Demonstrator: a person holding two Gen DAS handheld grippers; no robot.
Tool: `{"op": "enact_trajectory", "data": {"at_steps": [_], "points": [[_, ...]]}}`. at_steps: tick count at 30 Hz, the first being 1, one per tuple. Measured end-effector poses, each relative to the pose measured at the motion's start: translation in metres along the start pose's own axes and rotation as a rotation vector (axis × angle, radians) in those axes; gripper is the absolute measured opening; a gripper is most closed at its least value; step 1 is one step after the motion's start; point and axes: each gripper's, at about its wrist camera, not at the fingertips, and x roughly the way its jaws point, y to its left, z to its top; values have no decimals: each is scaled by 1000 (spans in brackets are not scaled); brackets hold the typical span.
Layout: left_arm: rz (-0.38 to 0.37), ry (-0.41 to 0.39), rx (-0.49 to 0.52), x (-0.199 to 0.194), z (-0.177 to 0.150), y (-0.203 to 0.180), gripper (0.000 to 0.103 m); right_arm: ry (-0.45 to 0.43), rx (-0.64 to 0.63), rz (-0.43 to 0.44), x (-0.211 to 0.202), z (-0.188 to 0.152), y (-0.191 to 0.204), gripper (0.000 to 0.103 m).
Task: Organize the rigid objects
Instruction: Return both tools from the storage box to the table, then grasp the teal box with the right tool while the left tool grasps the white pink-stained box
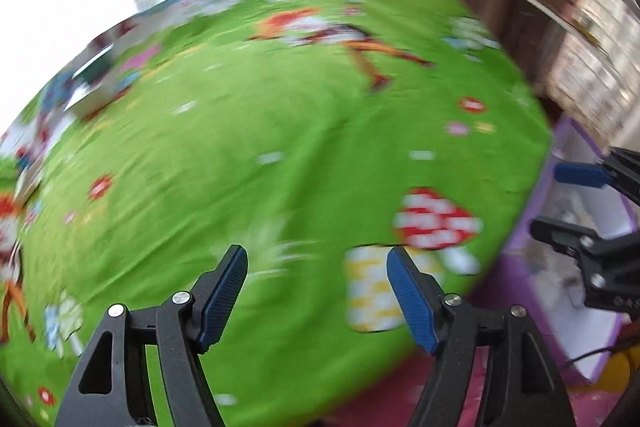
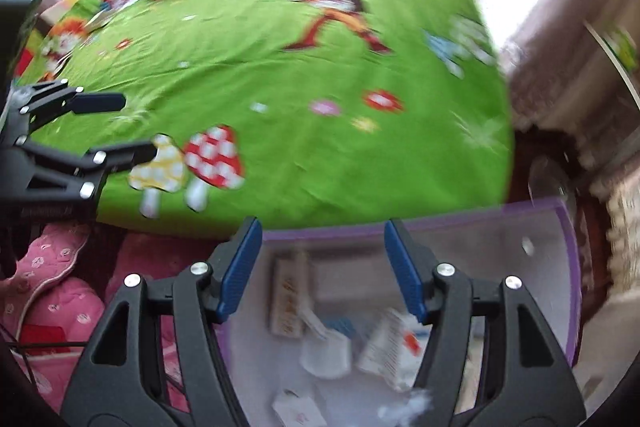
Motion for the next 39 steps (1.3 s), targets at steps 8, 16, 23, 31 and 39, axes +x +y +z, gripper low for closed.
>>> {"op": "enact_trajectory", "data": {"at_steps": [8, 16, 23, 31, 39], "points": [[214, 16, -274, 12, -19, 134, 73, -73, -266, 122, 43, 85, 87, 67], [243, 28, -435, 18, -34, 213, 75, -214, -400, 264, 89, 225, 133, 72], [214, 27, -498, 20, -35, 241, 77, -271, -616, 239, 134, 344, 190, 75], [197, 12, -513, 20, -15, 268, 77, -213, -844, 279, 187, 405, 233, 76], [160, -10, -537, 31, 12, 287, 77, -166, -823, 398, 221, 427, 222, 33]]}}
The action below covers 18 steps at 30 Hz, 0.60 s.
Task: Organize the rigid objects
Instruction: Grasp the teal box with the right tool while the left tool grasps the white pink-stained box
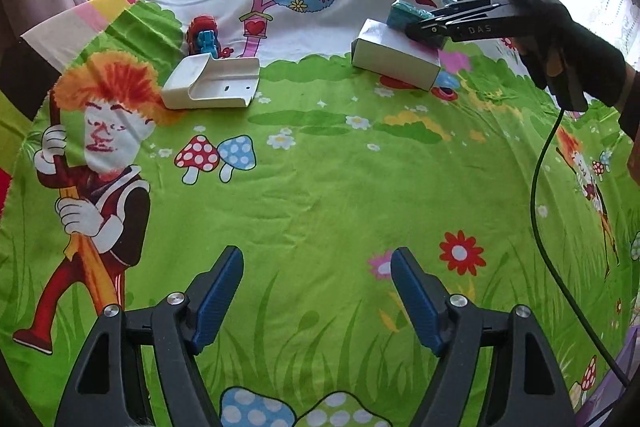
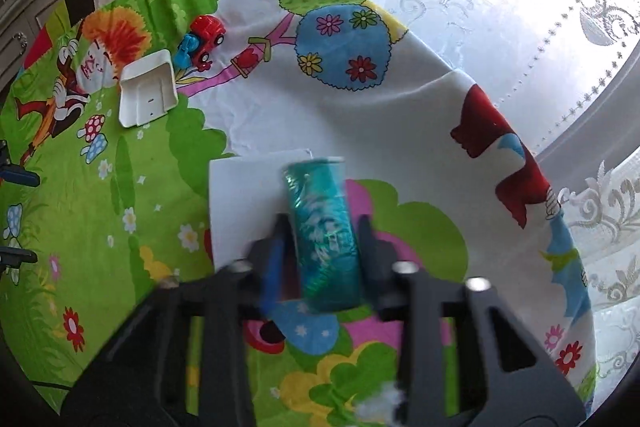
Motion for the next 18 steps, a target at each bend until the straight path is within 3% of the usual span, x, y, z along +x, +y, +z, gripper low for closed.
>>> {"op": "enact_trajectory", "data": {"at_steps": [4, 6, 8, 11, 14, 16, 18], "points": [[-2, -7, 8, 11, 16, -4, 77, -84, 209, -43, -10, -8, -35, 33], [-26, -5, -16, 17, 27, -5, 77, -29, 266, -142, 1, -12, -48, 33], [-59, 3, -53, 24, 38, -6, 77, 42, 238, -160, 18, -17, -45, 33], [-111, 27, -128, 31, 55, -6, 77, 67, 192, -62, 30, -21, -24, 33], [-124, 8, -188, 24, 65, -3, 77, 32, 150, 177, 17, -21, 13, 33], [-99, -8, -203, 20, 67, 0, 80, 23, 74, 223, 8, -23, 43, 32], [-82, -14, -223, 20, 69, 4, 81, 24, 84, 195, 5, -30, 53, 32]]}}
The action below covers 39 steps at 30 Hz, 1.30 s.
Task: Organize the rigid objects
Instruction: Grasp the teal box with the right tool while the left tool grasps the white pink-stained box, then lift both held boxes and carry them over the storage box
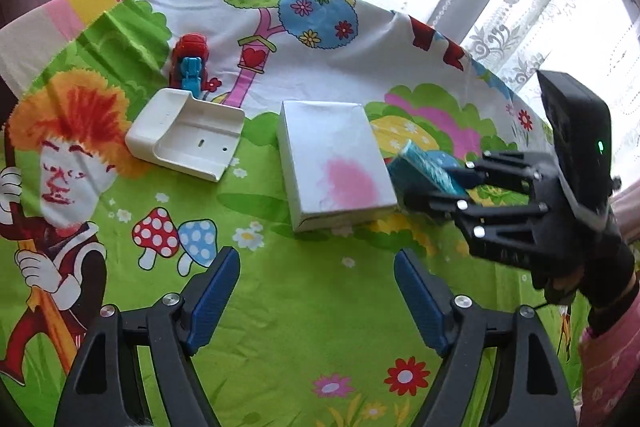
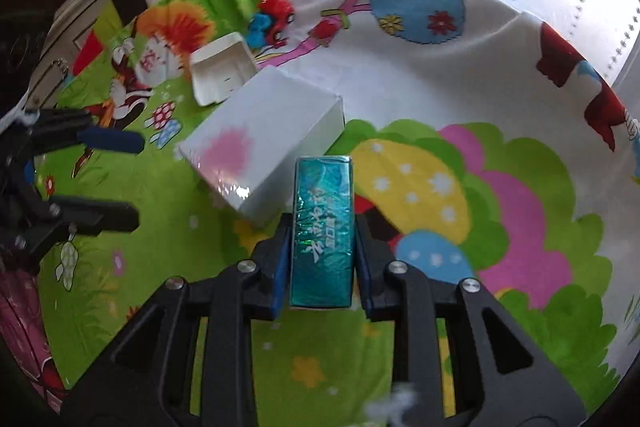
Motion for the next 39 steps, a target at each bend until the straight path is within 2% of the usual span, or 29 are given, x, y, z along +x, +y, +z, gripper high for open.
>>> {"op": "enact_trajectory", "data": {"at_steps": [3, 7, 9, 12, 15, 17, 20, 21, 22, 23, 24, 25, 28, 33, 39], "points": [[3, 3, -12, 7, 11, -2, 81, -19, 79, -80, -3, -16, 0, 32], [118, -19, 63, 31, 31, -18, 83, -72, 200, -113, -15, -37, 5, 32], [101, -33, 46, 41, 40, -18, 88, -77, 213, -165, -17, -44, 11, 32], [105, 4, 43, 55, 51, -27, 88, -82, 232, -214, -21, -54, 20, 32], [84, -19, 59, 54, 51, -42, 89, -94, 245, -205, -25, -61, 23, 32], [148, -29, 100, 57, 50, -52, 89, -101, 253, -204, -25, -63, 24, 32], [190, 46, 106, 82, 48, -48, 89, -112, 259, -211, -25, -64, 25, 33], [217, 34, 129, 88, 46, -48, 92, -115, 265, -211, -26, -63, 25, 33], [227, -6, 170, 89, 44, -49, 92, -121, 273, -212, -27, -66, 26, 33], [203, -22, 184, 88, 41, -47, 90, -123, 281, -216, -26, -65, 26, 33], [186, -30, 182, 84, 38, -44, 74, -124, 289, -221, -26, -65, 26, 33], [191, -37, 198, 79, 34, -44, 69, -125, 293, -227, -26, -66, 28, 32], [173, -11, 211, 67, 13, -33, 68, -115, 316, -244, -28, -68, 36, 32], [193, 9, 228, 35, -35, -7, 68, -58, 348, -258, -27, -64, 57, 32], [217, 32, 235, -2, -80, 21, 68, 2, 298, -215, -24, -56, 111, 32]]}}
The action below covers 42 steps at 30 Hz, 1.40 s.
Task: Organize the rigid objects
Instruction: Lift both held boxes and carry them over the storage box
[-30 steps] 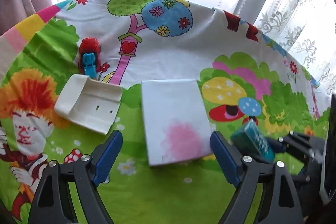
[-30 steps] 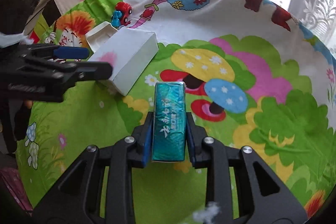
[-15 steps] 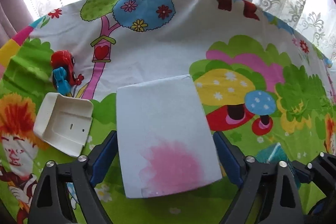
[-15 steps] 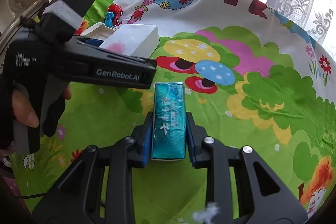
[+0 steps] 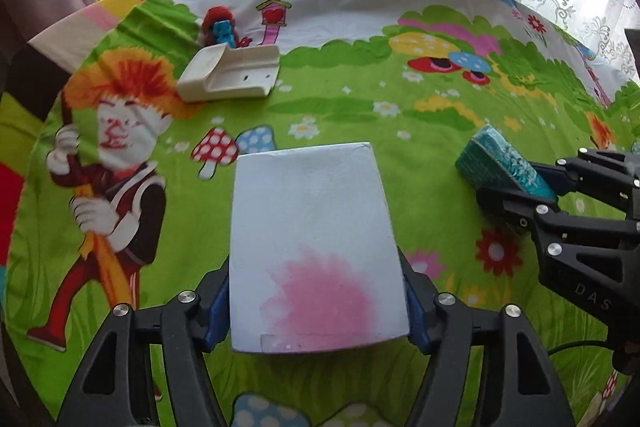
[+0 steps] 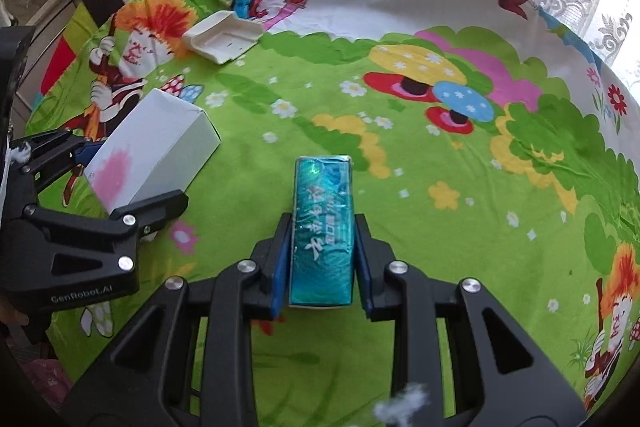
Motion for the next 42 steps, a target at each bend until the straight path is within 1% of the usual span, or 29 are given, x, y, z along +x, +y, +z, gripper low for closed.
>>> {"op": "enact_trajectory", "data": {"at_steps": [4, 8, 12, 17, 22, 26, 30, 39, 42], "points": [[6, 1, 3, -29, -32, 7, 68, 14, -61, 18, -15, -13, 44, 32], [-1, -8, 22, -52, -61, 8, 68, 9, -91, 14, -39, -31, 77, 32], [-8, -26, 59, -72, -87, 1, 68, 3, -86, -5, -66, -56, 94, 32], [-25, -43, 118, -97, -118, -14, 68, 0, -65, -44, -100, -95, 104, 32], [-53, -63, 190, -121, -141, -37, 69, -3, -19, -90, -132, -136, 99, 32], [-74, -76, 256, -137, -151, -59, 69, -10, 31, -125, -157, -168, 90, 32], [-85, -94, 346, -151, -159, -88, 69, -19, 89, -161, -181, -199, 76, 32], [-135, -138, 567, -178, -172, -170, 69, -45, 266, -237, -230, -268, 34, 32], [-173, -140, 649, -185, -178, -203, 69, -57, 333, -266, -246, -292, 19, 32]]}}
